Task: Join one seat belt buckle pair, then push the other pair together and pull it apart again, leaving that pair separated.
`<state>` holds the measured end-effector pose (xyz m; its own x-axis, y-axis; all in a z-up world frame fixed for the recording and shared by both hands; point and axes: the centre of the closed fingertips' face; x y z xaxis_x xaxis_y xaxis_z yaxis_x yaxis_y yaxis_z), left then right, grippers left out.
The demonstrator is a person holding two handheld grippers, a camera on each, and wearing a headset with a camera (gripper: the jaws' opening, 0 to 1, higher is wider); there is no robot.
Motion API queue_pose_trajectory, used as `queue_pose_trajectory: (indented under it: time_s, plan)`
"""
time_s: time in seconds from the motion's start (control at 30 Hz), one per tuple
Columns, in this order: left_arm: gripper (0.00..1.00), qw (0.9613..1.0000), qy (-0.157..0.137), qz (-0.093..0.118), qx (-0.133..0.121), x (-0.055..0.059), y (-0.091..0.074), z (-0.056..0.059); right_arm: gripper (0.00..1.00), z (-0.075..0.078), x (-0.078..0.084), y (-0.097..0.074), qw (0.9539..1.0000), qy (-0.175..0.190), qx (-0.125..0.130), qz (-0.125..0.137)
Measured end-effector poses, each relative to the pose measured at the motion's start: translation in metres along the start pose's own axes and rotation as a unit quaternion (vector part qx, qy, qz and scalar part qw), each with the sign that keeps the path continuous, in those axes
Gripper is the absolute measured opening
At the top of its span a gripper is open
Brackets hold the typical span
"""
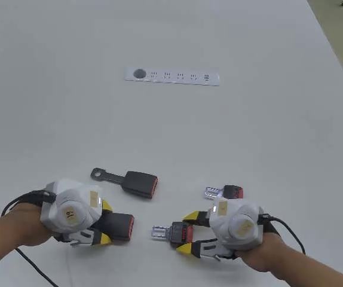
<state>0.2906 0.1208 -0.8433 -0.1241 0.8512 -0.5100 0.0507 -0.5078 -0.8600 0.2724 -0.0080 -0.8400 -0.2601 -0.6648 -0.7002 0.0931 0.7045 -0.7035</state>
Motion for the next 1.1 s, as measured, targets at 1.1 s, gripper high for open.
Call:
queue_pose_trajectory:
  time_s: [1.1]
  plan:
    - [0.36, 0.9998, 0.016, -0.010, 0.001, -0.003, 0.002, 0.003, 0.35, -0.006, -0.038, 0.039, 1.0000, -0.006, -0.003, 0.002]
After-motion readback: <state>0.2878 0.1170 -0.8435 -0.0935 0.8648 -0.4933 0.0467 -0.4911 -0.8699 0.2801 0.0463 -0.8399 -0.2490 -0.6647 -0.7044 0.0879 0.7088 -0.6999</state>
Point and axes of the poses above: the centre of the closed fingertips' face, and the gripper's own axes: y roughly forward along the fingers, z roughly to its right, x roughly out of its underside
